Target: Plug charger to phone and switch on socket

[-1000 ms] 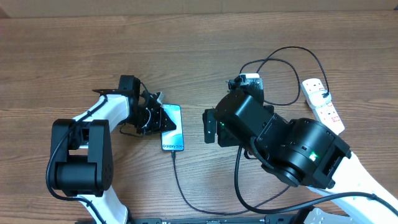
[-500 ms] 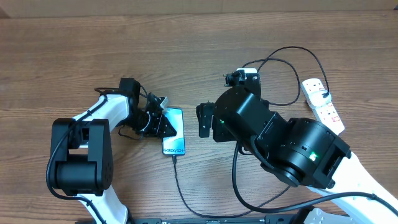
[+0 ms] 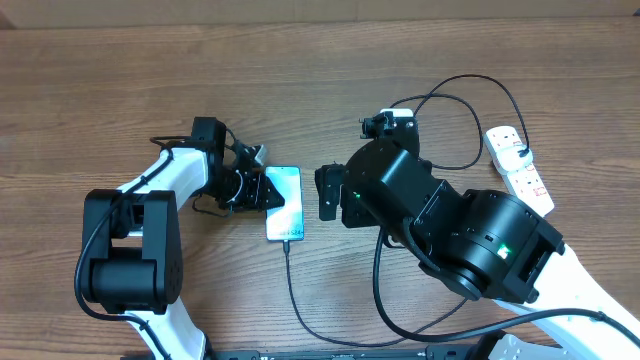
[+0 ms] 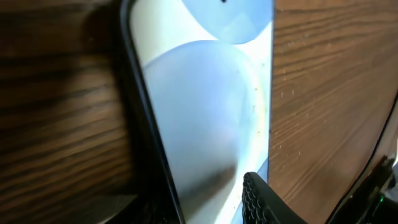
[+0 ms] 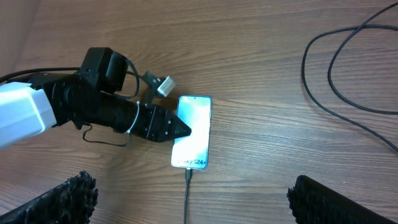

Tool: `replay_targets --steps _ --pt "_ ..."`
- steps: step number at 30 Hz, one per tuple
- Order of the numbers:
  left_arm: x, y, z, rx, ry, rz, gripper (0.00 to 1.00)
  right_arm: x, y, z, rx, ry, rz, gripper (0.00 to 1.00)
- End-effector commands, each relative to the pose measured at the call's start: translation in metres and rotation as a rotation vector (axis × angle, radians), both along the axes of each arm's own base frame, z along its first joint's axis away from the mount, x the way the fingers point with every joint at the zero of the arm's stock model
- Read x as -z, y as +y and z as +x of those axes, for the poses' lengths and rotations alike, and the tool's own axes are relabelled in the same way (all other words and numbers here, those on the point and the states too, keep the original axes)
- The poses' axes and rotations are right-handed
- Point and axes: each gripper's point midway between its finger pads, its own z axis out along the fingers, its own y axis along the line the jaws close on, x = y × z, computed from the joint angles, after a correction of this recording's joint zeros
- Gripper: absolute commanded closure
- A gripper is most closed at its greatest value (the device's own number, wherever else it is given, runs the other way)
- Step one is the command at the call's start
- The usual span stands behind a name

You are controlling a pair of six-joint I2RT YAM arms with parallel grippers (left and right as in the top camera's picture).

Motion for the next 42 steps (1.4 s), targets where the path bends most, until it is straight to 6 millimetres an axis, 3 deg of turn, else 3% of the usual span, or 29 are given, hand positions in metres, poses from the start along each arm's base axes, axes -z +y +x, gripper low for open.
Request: replay_targets --steps 1,6,9,12,14,17,20,23,26,29,33,37,38,39,42 --pt "0.026 0.019 -0.007 -0.049 0.075 0.136 0.65 -0.006 -0.001 0.005 0.02 -0.021 0.008 0.0" --pt "0.028 0.023 -0.006 -0.049 0.073 0.161 0.66 0.001 0.002 0.007 0.02 -0.006 -0.011 0.0" --pt "0.027 0.034 -0.006 -0.062 0.089 0.235 0.72 0.006 0.004 0.009 0.019 0.005 -0.026 0.0" --pt "0.008 0.037 0.004 -0.078 0.099 0.25 0.73 0.01 0.008 0.012 0.02 0.008 -0.031 0.0" --pt "-0.013 0.038 0.016 -0.081 0.077 0.258 0.74 0.01 0.012 0.016 0.021 -0.004 -0.026 0.0" --pt "-0.063 0.038 0.037 -0.098 -0.012 0.261 0.73 0.011 0.016 0.027 0.047 -0.035 -0.036 0.03" --pt "-0.127 0.039 0.051 -0.14 -0.153 0.249 0.73 0.02 0.02 0.033 0.052 -0.023 -0.061 0.28" --pt "-0.196 0.036 0.047 -0.184 -0.33 0.223 0.72 0.036 0.015 0.032 0.062 0.022 -0.115 0.67" --pt "-0.261 0.04 0.02 -0.23 -0.515 0.243 0.71 0.051 -0.008 0.031 0.177 0.107 -0.14 0.85" --pt "-0.306 0.05 -0.022 -0.299 -0.646 0.306 0.69 0.061 -0.043 0.035 0.326 0.183 -0.16 0.96" --pt "-0.342 0.066 -0.079 -0.428 -0.74 0.338 0.69 0.07 -0.105 0.046 0.533 0.264 -0.199 0.96" --pt "-0.357 0.084 -0.123 -0.509 -0.797 0.336 0.64 0.073 -0.174 0.06 0.753 0.314 -0.197 0.96" --pt "-0.359 0.087 -0.132 -0.517 -0.81 0.336 0.54 0.073 -0.189 0.063 0.802 0.321 -0.187 0.96" --pt "-0.361 0.09 -0.141 -0.521 -0.821 0.333 0.03 0.073 -0.209 0.066 0.867 0.332 -0.165 0.96" --pt "-0.361 0.094 -0.155 -0.524 -0.831 0.328 0.0 0.076 -0.243 0.074 0.914 0.372 -0.085 0.96"
